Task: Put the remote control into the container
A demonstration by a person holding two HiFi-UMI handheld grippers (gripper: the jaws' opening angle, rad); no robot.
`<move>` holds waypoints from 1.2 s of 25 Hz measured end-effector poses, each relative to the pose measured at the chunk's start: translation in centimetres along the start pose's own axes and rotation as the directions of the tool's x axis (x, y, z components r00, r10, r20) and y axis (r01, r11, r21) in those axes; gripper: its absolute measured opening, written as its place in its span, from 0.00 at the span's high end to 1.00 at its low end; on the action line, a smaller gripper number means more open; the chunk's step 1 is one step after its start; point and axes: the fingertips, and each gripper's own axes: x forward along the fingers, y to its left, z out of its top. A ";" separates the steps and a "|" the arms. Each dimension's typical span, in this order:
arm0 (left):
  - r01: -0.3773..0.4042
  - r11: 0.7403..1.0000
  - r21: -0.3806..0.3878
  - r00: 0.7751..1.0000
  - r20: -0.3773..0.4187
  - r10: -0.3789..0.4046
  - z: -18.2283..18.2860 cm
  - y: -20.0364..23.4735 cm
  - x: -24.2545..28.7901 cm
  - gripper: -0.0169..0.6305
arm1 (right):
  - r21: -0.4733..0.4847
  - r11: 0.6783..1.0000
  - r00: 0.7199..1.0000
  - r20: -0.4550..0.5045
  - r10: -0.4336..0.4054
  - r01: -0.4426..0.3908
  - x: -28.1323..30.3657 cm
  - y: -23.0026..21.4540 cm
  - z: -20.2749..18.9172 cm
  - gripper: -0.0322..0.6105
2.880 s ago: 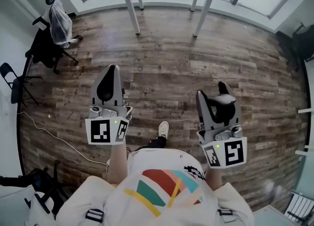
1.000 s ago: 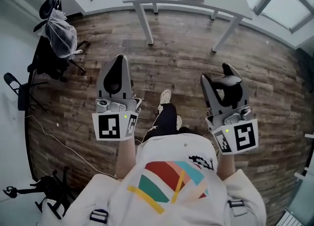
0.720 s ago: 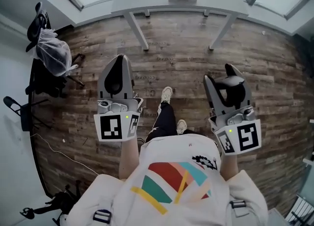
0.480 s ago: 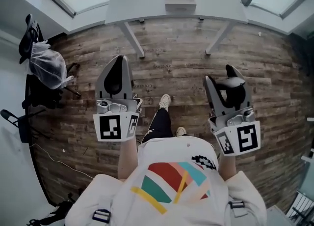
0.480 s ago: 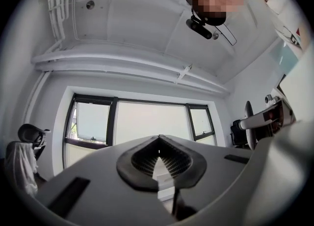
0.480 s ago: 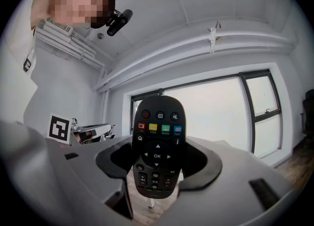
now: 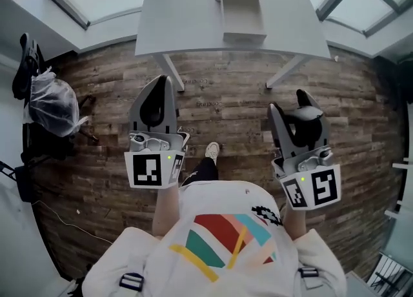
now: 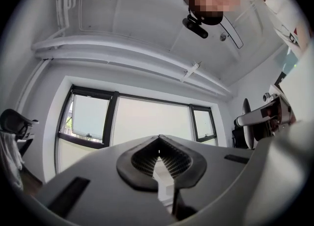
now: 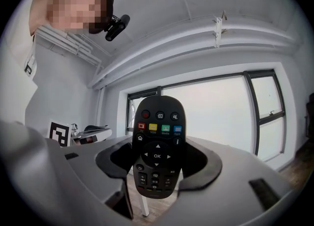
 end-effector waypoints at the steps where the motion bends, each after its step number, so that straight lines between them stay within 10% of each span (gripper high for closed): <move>1: 0.009 1.000 0.010 1.000 0.005 -0.009 0.4 0.5 0.9 0.96 | 0.003 1.000 1.000 -0.001 -0.009 0.009 0.9 -0.3 0.2 0.55; 14: 0.078 0.997 0.011 0.995 -0.060 -0.077 -3.2 3.7 11.0 0.96 | 0.077 0.995 0.998 -0.029 -0.055 0.057 9.6 -4.9 -1.8 0.55; 30: -0.067 0.987 0.145 0.997 -0.038 0.073 -2.9 4.9 27.6 0.96 | 0.103 0.990 0.994 -0.026 0.103 -0.100 25.7 -18.3 -2.2 0.55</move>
